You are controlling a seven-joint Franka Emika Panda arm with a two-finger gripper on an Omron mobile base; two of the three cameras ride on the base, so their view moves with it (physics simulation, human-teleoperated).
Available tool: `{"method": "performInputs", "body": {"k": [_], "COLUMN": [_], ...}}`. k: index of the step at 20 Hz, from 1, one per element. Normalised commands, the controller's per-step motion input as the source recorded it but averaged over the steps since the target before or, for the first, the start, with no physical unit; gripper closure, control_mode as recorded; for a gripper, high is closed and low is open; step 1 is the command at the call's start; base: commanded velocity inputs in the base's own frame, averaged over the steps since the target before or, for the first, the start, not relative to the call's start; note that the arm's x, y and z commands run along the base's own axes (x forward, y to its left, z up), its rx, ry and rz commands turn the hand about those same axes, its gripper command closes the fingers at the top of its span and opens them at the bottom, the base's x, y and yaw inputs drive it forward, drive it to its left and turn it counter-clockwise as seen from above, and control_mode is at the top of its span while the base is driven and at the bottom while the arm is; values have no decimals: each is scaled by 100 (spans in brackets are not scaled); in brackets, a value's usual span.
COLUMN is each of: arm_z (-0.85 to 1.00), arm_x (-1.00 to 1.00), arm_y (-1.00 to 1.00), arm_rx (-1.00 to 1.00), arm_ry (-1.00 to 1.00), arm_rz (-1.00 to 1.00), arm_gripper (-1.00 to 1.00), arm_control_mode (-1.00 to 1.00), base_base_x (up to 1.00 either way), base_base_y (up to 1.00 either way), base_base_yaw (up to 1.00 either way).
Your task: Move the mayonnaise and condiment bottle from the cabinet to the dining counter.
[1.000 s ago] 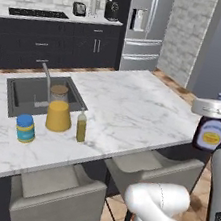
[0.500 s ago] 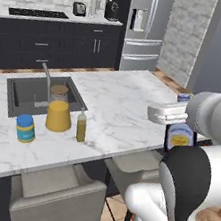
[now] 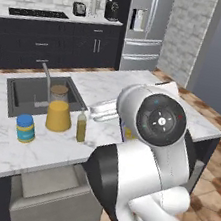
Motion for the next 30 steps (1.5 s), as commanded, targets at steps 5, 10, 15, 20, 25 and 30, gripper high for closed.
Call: {"method": "performInputs", "body": {"k": [5, 10, 15, 20, 25, 30], "arm_z": [-31, -59, -76, -73, -55, -38], "arm_x": [63, 56, 46, 46, 43, 57], "arm_y": [46, 32, 26, 28, 44, 55], "arm_rx": [-2, 0, 1, 3, 4, 4], "arm_ry": [-2, 0, -4, -5, -4, -1], "arm_rz": [4, 12, 14, 13, 11, 10], "arm_gripper": [100, 100, 100, 100, 100, 100], "arm_control_mode": [-100, -100, -100, -100, -100, -100], "base_base_x": [0, 0, 0, 0, 0, 0], "base_base_y": [0, 0, 0, 0, 0, 0], "base_base_yaw": [0, 0, 0, 0, 0, 0]}}
